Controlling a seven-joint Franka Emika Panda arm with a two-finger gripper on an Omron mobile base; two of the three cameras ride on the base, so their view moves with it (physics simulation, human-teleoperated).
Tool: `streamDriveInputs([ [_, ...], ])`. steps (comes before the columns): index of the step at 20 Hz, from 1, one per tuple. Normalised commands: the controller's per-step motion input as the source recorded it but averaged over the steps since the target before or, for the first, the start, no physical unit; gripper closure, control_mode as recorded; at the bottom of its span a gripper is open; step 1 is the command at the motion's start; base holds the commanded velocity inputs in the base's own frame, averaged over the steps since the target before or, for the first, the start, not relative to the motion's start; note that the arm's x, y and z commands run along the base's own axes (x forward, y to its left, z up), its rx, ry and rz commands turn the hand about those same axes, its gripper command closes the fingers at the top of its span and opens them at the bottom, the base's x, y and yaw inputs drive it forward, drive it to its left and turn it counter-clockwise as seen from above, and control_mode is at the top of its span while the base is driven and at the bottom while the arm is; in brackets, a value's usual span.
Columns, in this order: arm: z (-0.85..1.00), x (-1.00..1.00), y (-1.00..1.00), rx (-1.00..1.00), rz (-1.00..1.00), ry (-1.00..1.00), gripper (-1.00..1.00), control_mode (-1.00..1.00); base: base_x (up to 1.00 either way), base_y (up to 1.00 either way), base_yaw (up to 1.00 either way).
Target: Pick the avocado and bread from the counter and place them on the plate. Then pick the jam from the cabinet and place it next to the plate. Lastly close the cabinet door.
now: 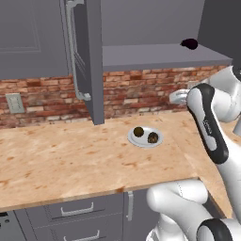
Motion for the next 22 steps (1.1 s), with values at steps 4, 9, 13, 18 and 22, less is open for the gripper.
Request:
streamDriveInputs([
  [4,-0.51,0.30,-0.14,-0.04,0.11,0.11,1.00,-1.00,0.00,0.00,0.00],
  [9,-0.58,0.20,-0.11,-0.07,0.12,0.06,1.00,-1.00,0.00,0.00,0.00],
  [13,-0.59,0.07,-0.02,-0.10,0.12,0.02,1.00,-1.00,0.00,0.00,0.00],
  [18,-0.59,0.02,0.00,-0.16,0.10,0.00,1.00,-1.00,0.00,0.00,0.00],
  [22,-0.52,0.00,0.01,-0.18,0.11,-0.04,1.00,-1.00,0.00,0.00,0.00],
])
